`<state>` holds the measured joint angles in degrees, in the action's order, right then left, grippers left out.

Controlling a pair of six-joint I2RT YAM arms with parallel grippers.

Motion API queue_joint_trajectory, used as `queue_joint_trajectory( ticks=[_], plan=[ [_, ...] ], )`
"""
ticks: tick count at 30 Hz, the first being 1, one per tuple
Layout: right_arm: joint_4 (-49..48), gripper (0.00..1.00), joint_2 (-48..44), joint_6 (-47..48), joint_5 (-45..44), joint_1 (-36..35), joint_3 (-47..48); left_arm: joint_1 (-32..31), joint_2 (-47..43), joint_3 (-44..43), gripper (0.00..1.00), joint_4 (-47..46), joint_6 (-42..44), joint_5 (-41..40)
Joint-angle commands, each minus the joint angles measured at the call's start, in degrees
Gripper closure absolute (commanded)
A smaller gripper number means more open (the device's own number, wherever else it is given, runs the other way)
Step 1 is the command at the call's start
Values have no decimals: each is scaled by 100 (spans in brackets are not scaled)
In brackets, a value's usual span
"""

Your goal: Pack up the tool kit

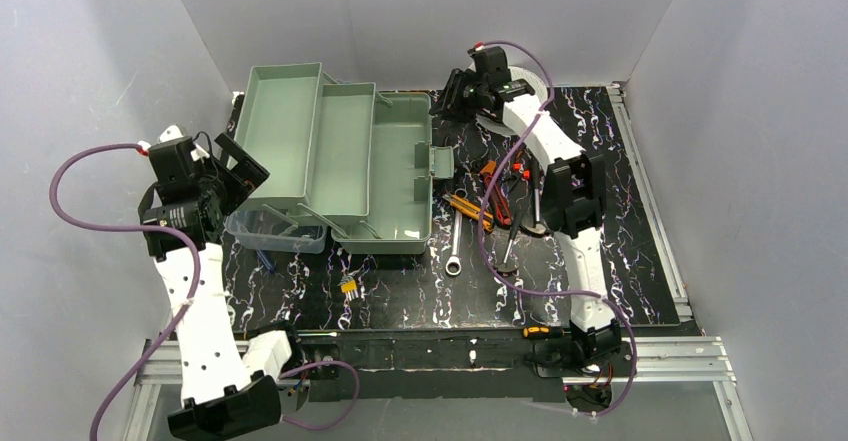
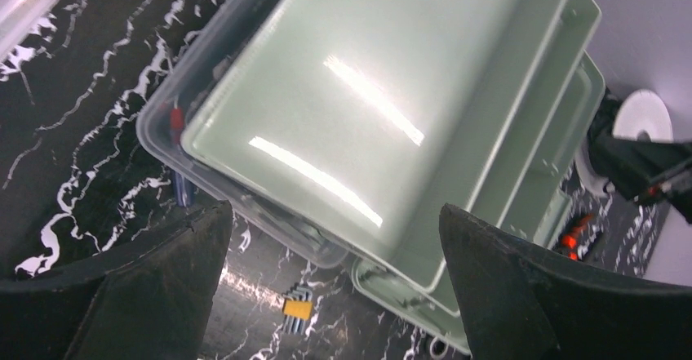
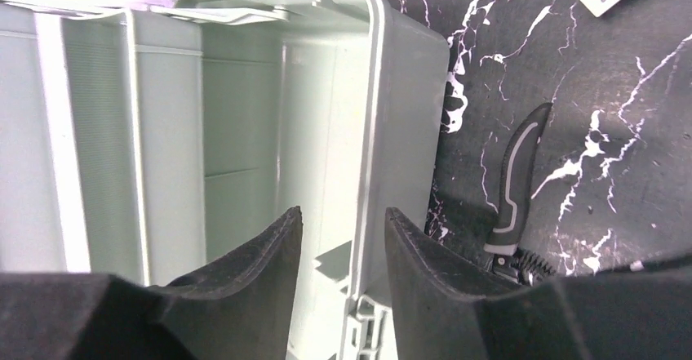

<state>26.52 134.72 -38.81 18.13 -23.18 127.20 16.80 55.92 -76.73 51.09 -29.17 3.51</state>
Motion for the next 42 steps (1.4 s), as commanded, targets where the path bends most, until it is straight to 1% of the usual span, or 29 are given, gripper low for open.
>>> queue_joint_trajectory(
  ticks=[1,5,9,11,13,15,16,17,18,21,22,24,26,28,32,35,39,42],
  plan=[
    [-255,49,-1028,154,-22,24,-278,-2,-419,99,2,738,67,203],
    [-426,49,-1562,197,-93,20,-947,-12,-795,139,2,1284,-144,-253],
    [-954,49,-2191,111,-20,4,-2090,-10,-1013,264,2,1664,-295,-1059],
    [-1241,49,-2493,53,-2,-2,-2625,-6,-1095,551,2,1714,-437,-1232],
    [-1439,49,-2736,31,-37,-3,-3047,-2,-1138,892,10,1736,-744,-1172],
    [-1567,49,-2902,42,-66,-2,-3334,-4,-1181,1210,21,1765,-1035,-1066],
    [-1600,49,-2953,60,-96,-2,-3431,-9,-1213,1355,27,1744,-1161,-1041],
    [-1607,49,-2985,70,-146,5,-3474,-8,-1263,1482,36,1712,-1266,-1041],
    [-1606,49,-2994,81,-172,5,-3489,-9,-1317,1610,47,1643,-1368,-1038],
    [-1598,49,-2971,80,-137,15,-3457,-6,-1392,1945,92,1344,-1533,-883],
    [-1609,49,-2956,72,-109,15,-3460,-9,-1337,2028,100,1270,-1609,-817],
    [-1657,49,-2924,43,-78,15,-3500,-6,-1211,2258,100,1002,-1700,-580],
    [-1659,50,-2885,1,-59,15,-3517,-5,-1130,2639,100,507,-1701,-146],
    [-1668,49,-2810,-30,-30,11,-3483,-9,-1119,2971,100,95,-1866,62],
    [-1563,47,-2528,-76,96,-32,-3282,-2,-989,3298,100,-386,-2035,23],
    [-1583,47,-2433,-109,119,-55,-3283,-9,-713,3478,100,-694,-2137,75],
    [-1609,47,-2448,-78,79,-55,-3314,-13,-363,3974,100,-1619,-2564,492],
    [-1559,46,-2557,-63,14,-55,-3419,-123,-246,4319,100,-2199,-2953,538]
  ],
)
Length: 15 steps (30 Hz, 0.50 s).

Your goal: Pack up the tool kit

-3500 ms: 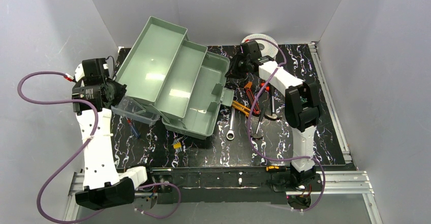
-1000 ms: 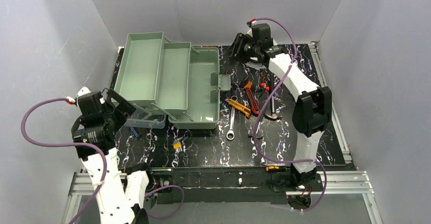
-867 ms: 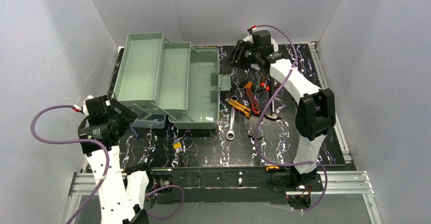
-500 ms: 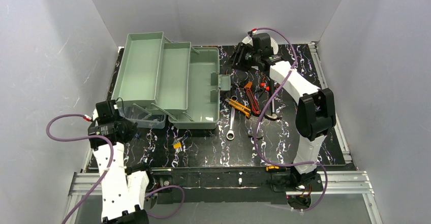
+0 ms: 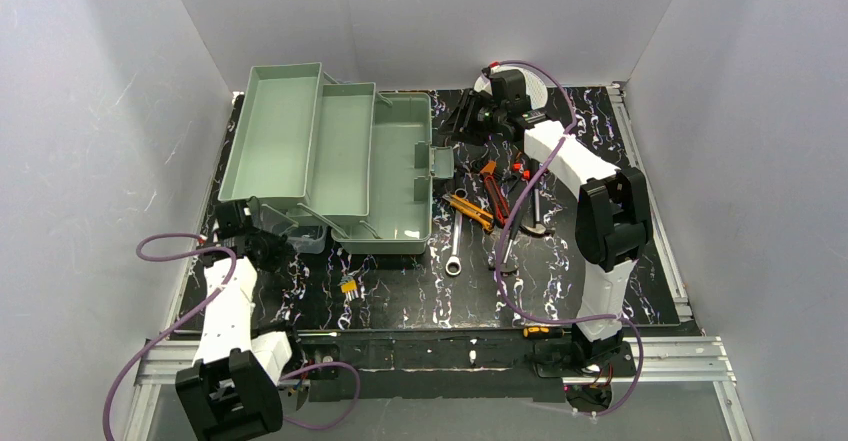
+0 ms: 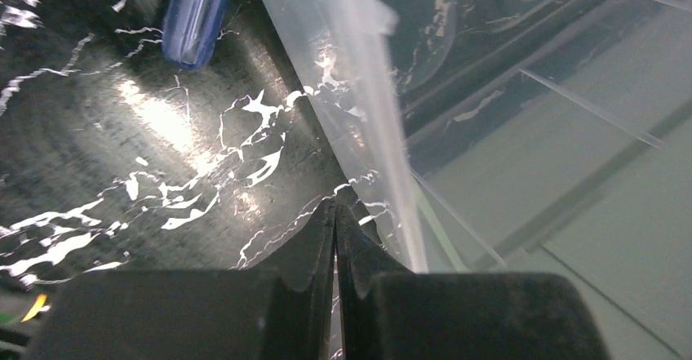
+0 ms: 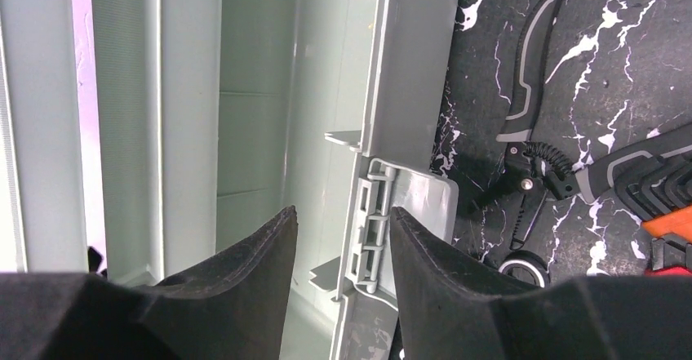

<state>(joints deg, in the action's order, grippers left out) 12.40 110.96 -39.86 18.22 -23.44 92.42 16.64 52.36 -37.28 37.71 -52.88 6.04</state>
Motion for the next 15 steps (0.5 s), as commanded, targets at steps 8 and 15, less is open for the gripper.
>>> queue_joint_trajectory(
  ticks=[8,15],
  plan=[
    [234,44,-848,241,-660,-4,-736,-723,255,992,100,-2295,-1516,73],
    [615,35,-1437,1329,-649,14,-1785,-841,179,659,100,-2081,-932,119]
  ],
)
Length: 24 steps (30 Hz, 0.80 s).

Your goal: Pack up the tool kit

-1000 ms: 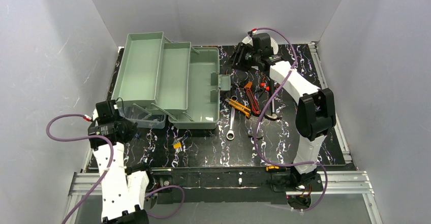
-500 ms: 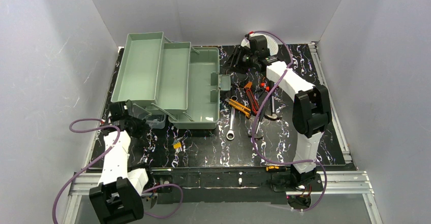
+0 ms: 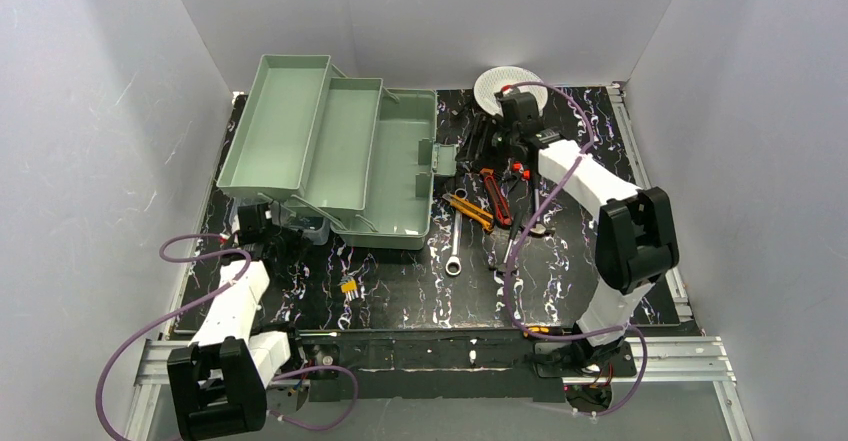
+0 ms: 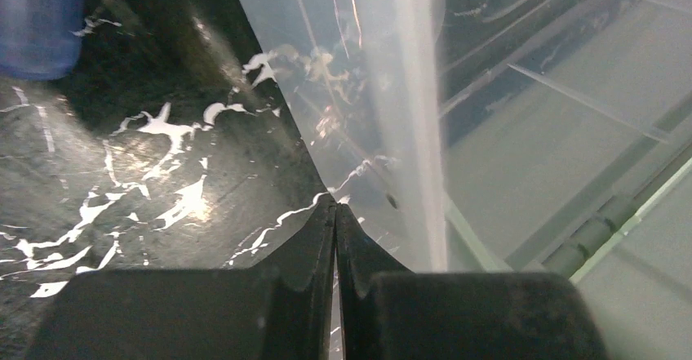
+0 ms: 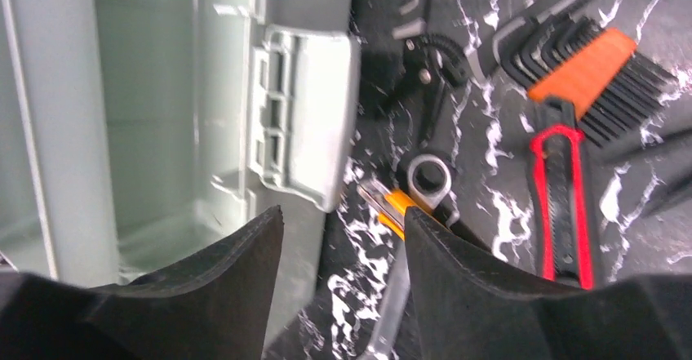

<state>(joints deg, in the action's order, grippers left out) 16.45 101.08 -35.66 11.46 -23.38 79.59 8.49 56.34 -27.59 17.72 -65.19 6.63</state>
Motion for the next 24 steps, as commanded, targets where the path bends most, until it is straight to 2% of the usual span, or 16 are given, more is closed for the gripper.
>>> queue_joint_trajectory(
  ticks=[1,6,10,16,24],
  plan=[
    [227,34,-505,1133,93,8,-643,-29,-315,-412,100,74,469,58],
    [473,26,-492,2020,146,-45,-842,-24,-797,-1074,100,1297,1489,-217],
    [668,24,-152,2520,96,-286,-686,-25,-1141,-1471,99,2047,2023,-488],
    [946,25,446,3143,-879,-846,-291,-26,-1586,-1713,92,2470,2400,-404],
    [904,28,844,3026,-1059,-920,-225,-27,-2045,-2270,85,2945,3006,-802]
  ],
)
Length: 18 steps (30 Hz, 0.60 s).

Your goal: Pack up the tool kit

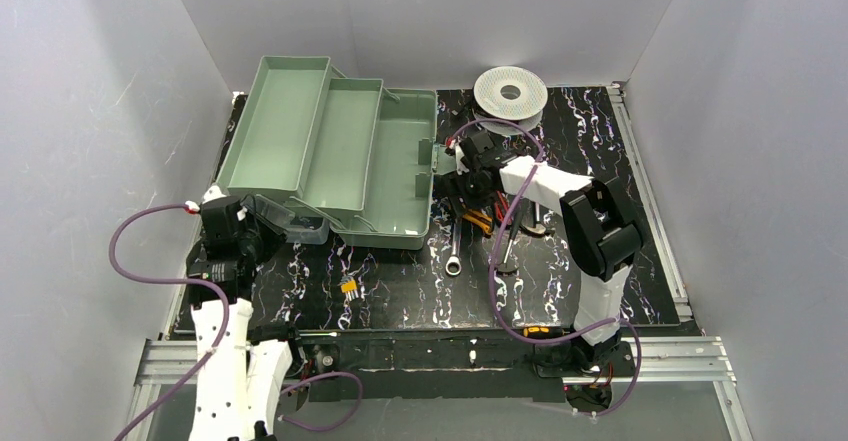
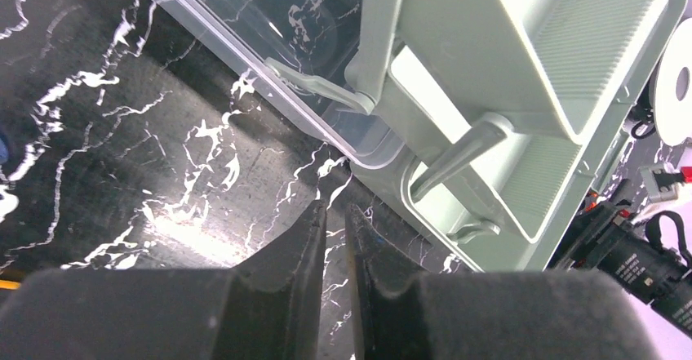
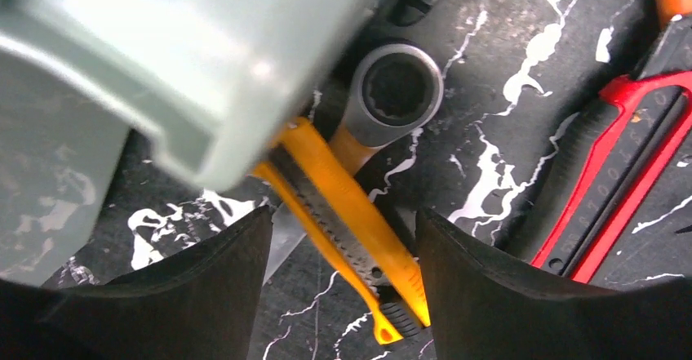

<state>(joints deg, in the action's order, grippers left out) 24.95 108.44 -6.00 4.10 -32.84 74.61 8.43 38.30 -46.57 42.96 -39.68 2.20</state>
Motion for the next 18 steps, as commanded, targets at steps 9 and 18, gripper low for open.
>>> queue_joint_trajectory(
  ticks=[9,18],
  plan=[
    [-159,46,-66,-164,-871,-18,71,-17,-579,-815,58,557,801,-246],
    [-779,76,-1355,-550,-651,-10,-632,-21,-671,-909,6,750,810,-121]
  ],
)
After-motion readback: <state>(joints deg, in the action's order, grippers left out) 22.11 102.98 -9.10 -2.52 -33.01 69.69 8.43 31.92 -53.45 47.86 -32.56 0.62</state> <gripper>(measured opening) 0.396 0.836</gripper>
